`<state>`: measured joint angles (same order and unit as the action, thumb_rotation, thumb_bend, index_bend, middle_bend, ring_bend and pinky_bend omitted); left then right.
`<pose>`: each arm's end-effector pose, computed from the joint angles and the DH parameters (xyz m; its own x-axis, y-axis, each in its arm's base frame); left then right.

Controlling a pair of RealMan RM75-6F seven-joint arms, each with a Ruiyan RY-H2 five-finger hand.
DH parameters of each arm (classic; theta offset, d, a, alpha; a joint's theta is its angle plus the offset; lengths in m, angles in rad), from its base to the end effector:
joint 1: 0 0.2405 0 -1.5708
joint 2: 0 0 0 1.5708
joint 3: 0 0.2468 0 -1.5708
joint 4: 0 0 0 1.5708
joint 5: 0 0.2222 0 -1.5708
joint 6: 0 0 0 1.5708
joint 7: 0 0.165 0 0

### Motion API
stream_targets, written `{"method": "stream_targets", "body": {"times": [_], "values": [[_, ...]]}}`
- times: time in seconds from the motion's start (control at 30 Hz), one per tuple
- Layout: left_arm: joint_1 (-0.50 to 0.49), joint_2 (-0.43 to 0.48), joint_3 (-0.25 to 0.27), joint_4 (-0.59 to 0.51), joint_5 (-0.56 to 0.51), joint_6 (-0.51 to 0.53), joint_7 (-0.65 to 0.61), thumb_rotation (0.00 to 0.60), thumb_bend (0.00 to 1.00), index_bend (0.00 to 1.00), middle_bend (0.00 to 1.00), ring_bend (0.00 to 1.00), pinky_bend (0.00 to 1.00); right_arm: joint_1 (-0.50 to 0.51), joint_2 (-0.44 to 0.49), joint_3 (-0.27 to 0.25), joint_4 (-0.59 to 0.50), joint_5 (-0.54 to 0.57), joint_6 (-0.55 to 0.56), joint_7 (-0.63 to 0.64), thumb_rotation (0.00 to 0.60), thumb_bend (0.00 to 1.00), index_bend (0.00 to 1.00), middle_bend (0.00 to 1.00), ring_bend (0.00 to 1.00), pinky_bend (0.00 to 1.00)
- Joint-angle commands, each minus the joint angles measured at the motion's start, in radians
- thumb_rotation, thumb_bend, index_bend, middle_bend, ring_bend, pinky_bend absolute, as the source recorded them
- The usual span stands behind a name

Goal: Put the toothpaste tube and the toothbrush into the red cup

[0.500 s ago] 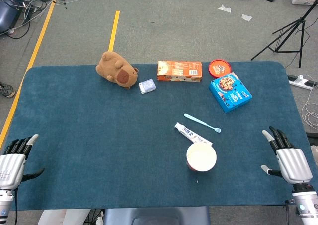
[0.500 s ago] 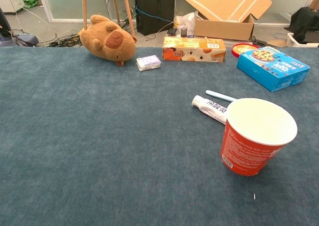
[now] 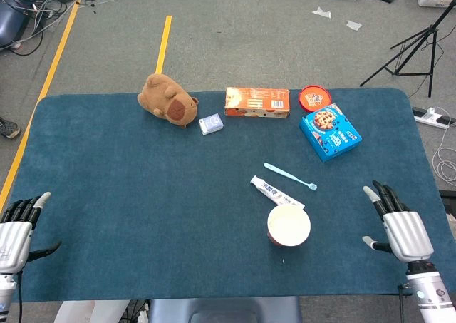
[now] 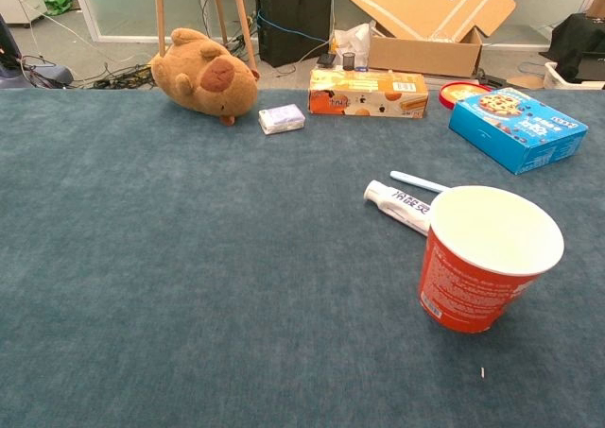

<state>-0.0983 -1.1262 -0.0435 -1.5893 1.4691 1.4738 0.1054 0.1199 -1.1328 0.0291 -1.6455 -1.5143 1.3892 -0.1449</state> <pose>-0.3146 0.2055 0.1433 0.5009 0.0142 0.8654 0.8654 0.0096 -0.5010 -0.2970 -0.2063 0.1172 0.4888 -0.1002 0.8666 -0.8723 -0.0731 0.4835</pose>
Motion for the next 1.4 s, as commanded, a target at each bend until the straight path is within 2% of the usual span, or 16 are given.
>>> {"method": "stream_targets", "body": {"times": [0.03,0.23,0.47,0.83,0.97,1.17,1.4], "values": [[0.002,0.005,-0.001,-0.002,0.003,0.004,-0.010,0.600,0.00,0.00,0.17,0.16,0.14,0.033,-0.007,0.012,-0.021,-0.009,-0.034,-0.021,0.600,0.00,0.00,0.00,0.00,0.38],[0.007,0.016,0.000,-0.004,0.004,0.007,-0.027,0.600,0.00,0.01,0.17,0.16,0.14,0.119,0.027,0.050,-0.114,0.003,-0.131,-0.087,0.600,0.00,0.00,0.00,0.00,0.37],[0.013,0.023,-0.002,-0.006,-0.002,0.015,-0.035,0.600,0.00,0.02,0.17,0.16,0.14,0.221,0.081,0.085,-0.149,0.046,-0.270,-0.116,0.600,0.00,0.00,0.00,0.00,0.36],[0.010,0.017,-0.002,-0.002,-0.012,-0.002,-0.028,0.600,0.00,0.02,0.17,0.16,0.14,0.313,0.145,0.138,-0.195,0.143,-0.380,-0.040,0.600,0.00,0.02,0.03,0.00,0.36],[0.008,0.016,-0.001,-0.002,-0.014,-0.007,-0.029,0.600,0.00,0.02,0.17,0.16,0.14,0.327,0.149,0.125,-0.186,0.172,-0.413,-0.042,0.600,0.00,0.02,0.05,0.00,0.36],[0.009,0.018,-0.001,-0.003,-0.013,-0.008,-0.038,0.600,0.00,0.02,0.17,0.16,0.14,0.313,0.147,0.076,-0.178,0.195,-0.436,-0.037,0.600,0.00,0.02,0.05,0.00,0.36],[0.008,0.018,0.000,-0.003,-0.012,-0.011,-0.037,0.600,0.00,0.03,0.17,0.16,0.14,0.275,0.177,0.027,-0.221,0.212,-0.455,0.070,0.600,0.00,0.01,0.00,0.00,0.35]]}}
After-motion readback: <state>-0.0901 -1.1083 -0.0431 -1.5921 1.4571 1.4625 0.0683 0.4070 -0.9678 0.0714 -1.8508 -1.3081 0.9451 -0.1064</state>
